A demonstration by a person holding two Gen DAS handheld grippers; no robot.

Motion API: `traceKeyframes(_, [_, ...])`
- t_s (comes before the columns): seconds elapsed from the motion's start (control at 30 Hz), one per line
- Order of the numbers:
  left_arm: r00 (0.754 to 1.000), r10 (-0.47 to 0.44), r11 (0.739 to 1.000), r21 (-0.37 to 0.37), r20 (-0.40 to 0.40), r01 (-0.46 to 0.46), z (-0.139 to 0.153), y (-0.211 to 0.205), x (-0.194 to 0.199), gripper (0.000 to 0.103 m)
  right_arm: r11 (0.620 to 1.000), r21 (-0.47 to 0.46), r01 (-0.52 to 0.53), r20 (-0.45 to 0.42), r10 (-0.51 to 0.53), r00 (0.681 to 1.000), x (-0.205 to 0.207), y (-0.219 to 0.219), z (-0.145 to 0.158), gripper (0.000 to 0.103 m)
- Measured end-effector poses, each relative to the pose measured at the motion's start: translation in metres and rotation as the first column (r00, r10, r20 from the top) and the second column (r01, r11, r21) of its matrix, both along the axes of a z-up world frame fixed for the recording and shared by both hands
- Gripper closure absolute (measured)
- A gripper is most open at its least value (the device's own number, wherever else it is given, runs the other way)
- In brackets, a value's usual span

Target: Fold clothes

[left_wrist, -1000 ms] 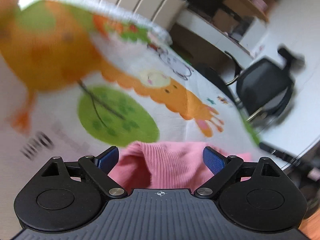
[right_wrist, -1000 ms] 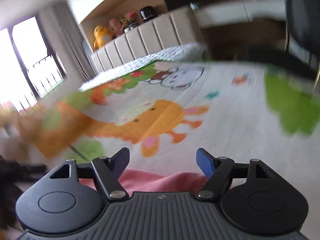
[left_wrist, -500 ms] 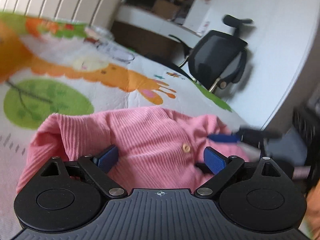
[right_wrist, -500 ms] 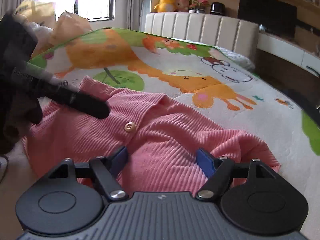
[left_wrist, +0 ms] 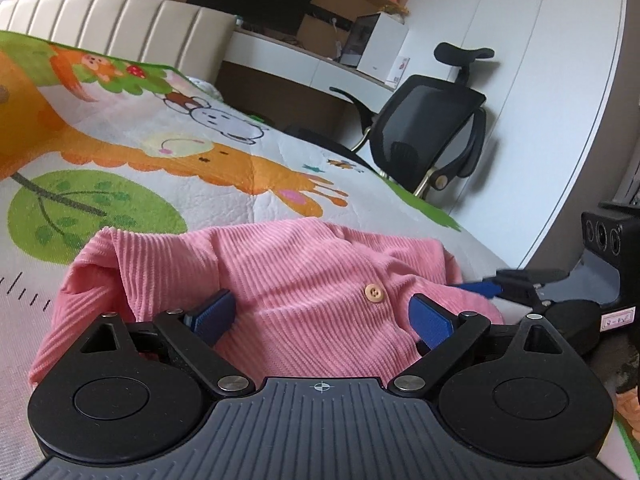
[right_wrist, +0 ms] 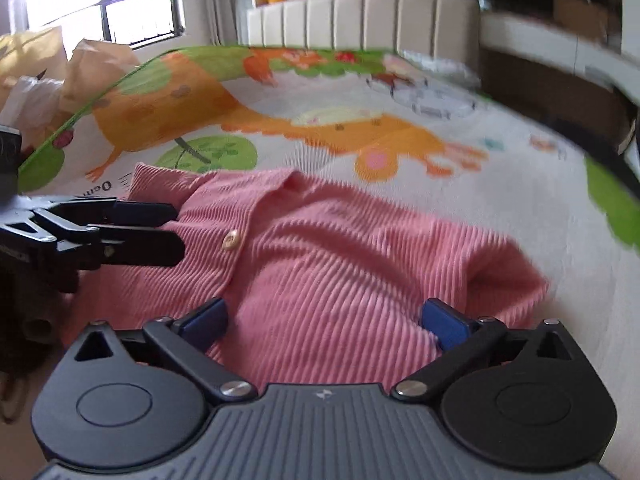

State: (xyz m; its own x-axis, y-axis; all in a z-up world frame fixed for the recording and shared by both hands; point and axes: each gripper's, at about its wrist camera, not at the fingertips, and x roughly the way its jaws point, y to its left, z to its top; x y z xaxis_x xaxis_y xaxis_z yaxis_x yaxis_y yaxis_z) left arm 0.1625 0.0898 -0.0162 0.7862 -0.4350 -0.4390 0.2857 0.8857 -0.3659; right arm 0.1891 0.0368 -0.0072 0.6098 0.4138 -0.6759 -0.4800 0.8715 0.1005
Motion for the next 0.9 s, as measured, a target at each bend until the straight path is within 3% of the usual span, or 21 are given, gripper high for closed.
traceKeyframes(0.17, [1.000,0.000,1.000,-0.016,-0.001,0.000,-0.001,0.003,0.000,0.006,0.996,-0.092,-0.010,0.073,0.017,0.997,-0.011,0.014,-0.010,0.000])
traceKeyframes(0.23, [1.000,-0.002,0.999,-0.032,-0.004,0.002,0.000,0.005,0.000,0.006,0.996,-0.085,-0.014,0.073,0.020,0.997,-0.011,0.013,-0.011,0.000])
traceKeyframes(0.33, [0.999,0.034,0.989,-0.147,0.000,-0.034,0.000,0.024,0.001,0.006,0.996,-0.084,-0.012,0.078,0.018,0.997,-0.012,0.013,-0.011,0.000])
traceKeyframes(0.4, [0.993,0.119,0.970,-0.212,0.003,-0.116,0.000,0.040,0.001,0.006,0.996,-0.087,-0.008,0.084,0.016,0.996,-0.013,0.013,-0.011,0.000])
traceKeyframes(0.53, [0.980,0.179,0.939,-0.281,-0.088,-0.197,-0.015,0.059,0.010,0.006,0.996,-0.085,-0.008,0.085,0.015,0.996,-0.014,0.014,-0.010,0.000])
traceKeyframes(0.9, [0.982,0.169,0.925,-0.331,-0.088,-0.188,-0.019,0.066,0.013,0.005,0.997,-0.081,-0.005,0.086,0.012,0.996,-0.013,0.013,-0.011,0.000])
